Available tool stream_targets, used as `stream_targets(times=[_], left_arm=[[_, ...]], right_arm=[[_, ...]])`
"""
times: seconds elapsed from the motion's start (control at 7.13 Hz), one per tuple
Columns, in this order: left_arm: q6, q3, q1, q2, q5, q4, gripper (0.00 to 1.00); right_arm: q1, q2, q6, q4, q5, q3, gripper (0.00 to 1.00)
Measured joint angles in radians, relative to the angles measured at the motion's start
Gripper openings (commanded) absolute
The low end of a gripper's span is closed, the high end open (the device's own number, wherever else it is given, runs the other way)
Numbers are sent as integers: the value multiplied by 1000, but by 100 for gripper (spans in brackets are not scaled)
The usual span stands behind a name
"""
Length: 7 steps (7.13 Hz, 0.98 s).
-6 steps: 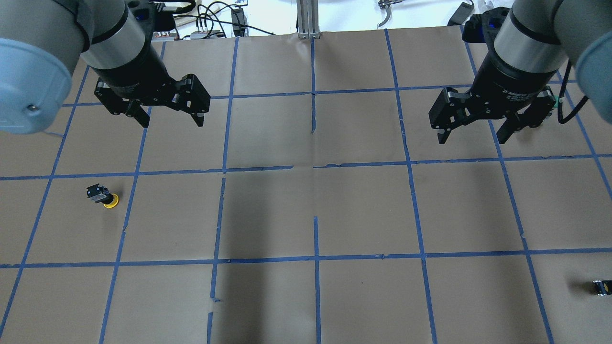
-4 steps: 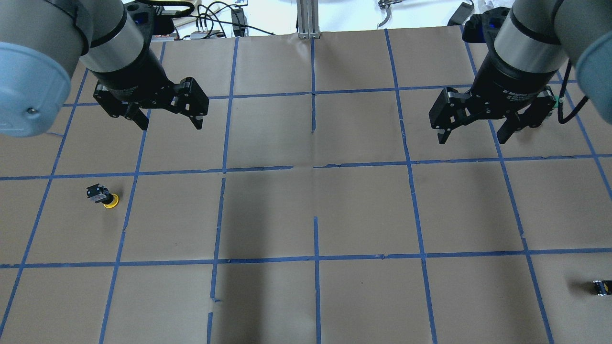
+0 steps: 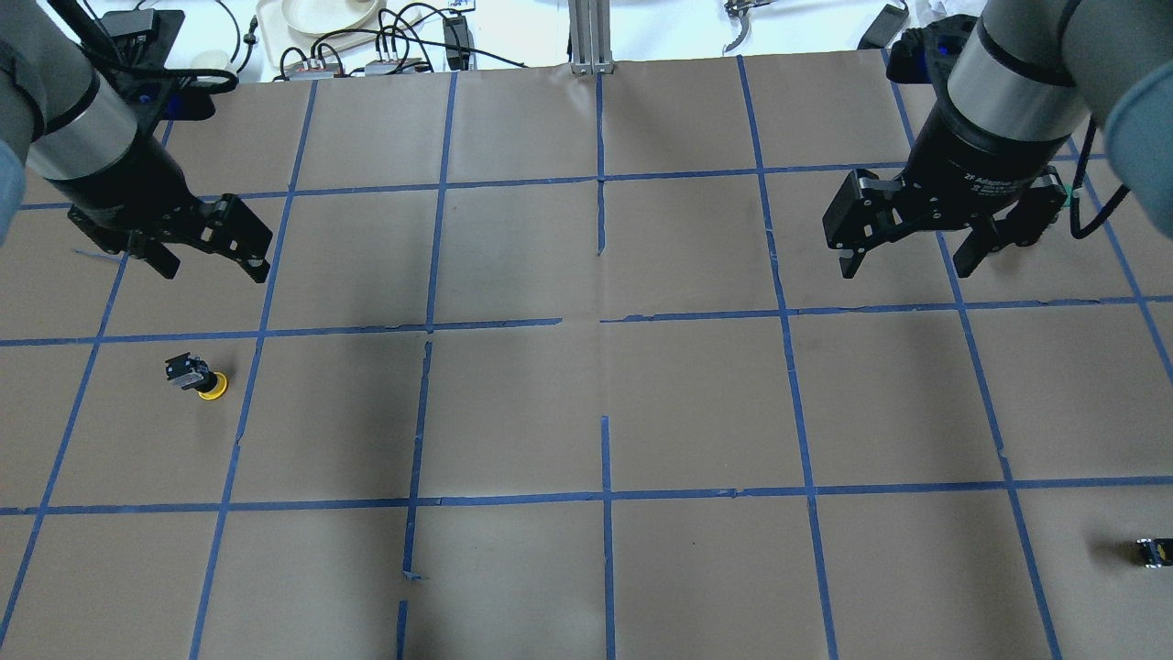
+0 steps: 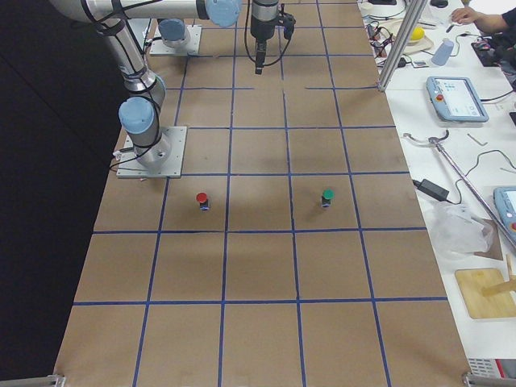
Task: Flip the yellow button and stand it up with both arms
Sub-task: 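Reach the open left gripper over the lying yellow button, then lower the left gripper onto the lying yellow button and close on it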
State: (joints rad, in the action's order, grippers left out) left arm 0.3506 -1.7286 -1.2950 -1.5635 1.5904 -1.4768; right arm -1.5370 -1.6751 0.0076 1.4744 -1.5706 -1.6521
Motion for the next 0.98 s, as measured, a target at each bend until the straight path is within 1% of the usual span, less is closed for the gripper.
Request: stream_targets(times=[0.28, 0.56, 0.98], left_arm=[[24, -59, 110, -78, 3, 114, 100], [29, -102, 163, -161, 4, 260, 100], [28, -147, 233, -292, 12, 423, 99]], right_arm=[[0, 0, 0, 0, 0, -1, 100], [0, 0, 0, 0, 0, -1, 100], [0, 0, -2, 3, 0, 0, 100]])
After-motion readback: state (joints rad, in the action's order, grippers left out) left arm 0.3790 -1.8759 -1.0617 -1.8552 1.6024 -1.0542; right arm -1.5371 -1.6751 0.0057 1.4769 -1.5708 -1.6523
